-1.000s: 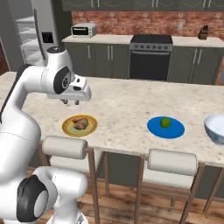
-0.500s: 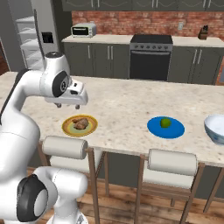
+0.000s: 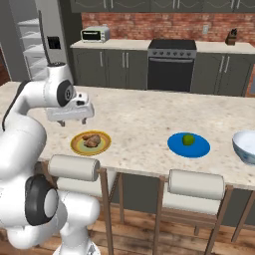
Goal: Pick the chicken drumstick and lime from their plates and place them in the bowl. Then put the bowl in the fridge.
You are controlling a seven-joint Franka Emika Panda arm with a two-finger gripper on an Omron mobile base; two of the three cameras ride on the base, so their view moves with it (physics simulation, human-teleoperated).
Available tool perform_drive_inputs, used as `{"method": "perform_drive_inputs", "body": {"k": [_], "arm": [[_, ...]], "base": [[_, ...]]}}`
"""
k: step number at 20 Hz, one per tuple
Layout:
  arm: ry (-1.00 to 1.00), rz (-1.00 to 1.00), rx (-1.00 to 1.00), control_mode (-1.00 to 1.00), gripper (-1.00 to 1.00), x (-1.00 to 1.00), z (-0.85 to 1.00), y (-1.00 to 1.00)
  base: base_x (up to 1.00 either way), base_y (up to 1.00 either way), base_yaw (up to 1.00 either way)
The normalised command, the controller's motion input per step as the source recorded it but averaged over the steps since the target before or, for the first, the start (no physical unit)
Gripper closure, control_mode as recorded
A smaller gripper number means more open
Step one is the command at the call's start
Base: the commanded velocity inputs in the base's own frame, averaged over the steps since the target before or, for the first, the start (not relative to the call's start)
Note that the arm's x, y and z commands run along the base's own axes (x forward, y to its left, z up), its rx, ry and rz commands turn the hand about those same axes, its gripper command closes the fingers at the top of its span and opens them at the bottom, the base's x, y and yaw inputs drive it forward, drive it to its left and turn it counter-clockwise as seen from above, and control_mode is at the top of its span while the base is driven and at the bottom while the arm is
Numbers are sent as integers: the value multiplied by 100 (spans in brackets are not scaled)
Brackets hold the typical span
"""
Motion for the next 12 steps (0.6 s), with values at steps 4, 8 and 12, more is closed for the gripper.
{"method": "perform_drive_inputs", "body": {"k": [4,8,12], "arm": [[15,52,-25,-100,-100,16,-19,19],[12,53,-10,-100,-100,0,-29,15],[9,36,8,-100,-100,3,-26,8]], "base": [[0,0,0],[0,0,0],[0,0,0]]}}
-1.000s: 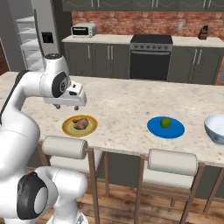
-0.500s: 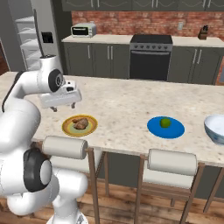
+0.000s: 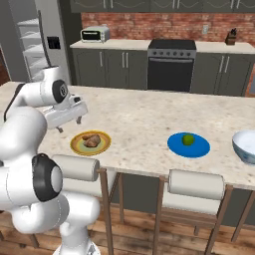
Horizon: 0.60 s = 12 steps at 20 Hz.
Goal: Pick the chicken drumstick and lime from their plates and place them in the bowl. Then put the bowl in the fridge.
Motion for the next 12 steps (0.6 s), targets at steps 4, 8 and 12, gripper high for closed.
{"method": "perform_drive_inputs", "body": {"k": [4,8,12], "arm": [[10,33,13,-100,-100,2,-32,2],[12,23,1,-100,-100,23,-34,12],[6,5,-6,-100,-100,48,-33,36]], "base": [[0,0,0],[0,0,0],[0,0,0]]}}
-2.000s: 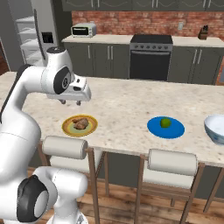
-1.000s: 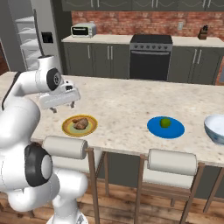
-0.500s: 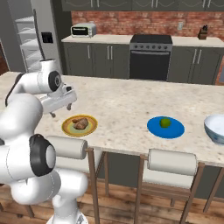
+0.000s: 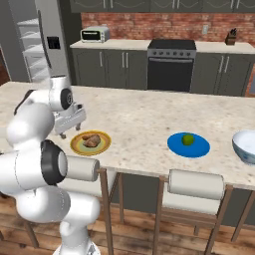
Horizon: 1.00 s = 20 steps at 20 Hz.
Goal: Pick the chicken drumstick and lime from their plates and place them in the bowl. Then put the bowl in the fridge.
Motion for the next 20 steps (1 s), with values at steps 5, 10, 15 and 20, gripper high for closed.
{"method": "perform_drive_inputs", "body": {"k": [5,10,15,20], "arm": [[2,-1,0,-100,-100,30,-33,22],[0,-1,0,-100,-100,28,-34,1],[-2,0,0,-100,-100,33,-30,1],[-10,0,2,-100,-100,37,-31,2]], "base": [[0,0,0],[0,0,0],[0,0,0],[0,0,0]]}}
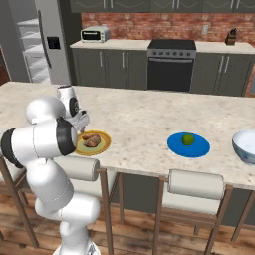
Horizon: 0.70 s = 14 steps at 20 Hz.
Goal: Pick the chicken drumstick and lime from their plates and place them in the bowl. Then put the bowl in the fridge.
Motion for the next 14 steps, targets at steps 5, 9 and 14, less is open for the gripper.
{"method": "perform_drive_inputs", "body": {"k": [5,9,14], "arm": [[-19,-1,4,-100,-100,24,-31,1],[-10,-6,4,-100,-100,34,-23,10],[0,-8,2,-100,-100,42,-19,14]], "base": [[0,0,0],[0,0,0],[0,0,0]]}}
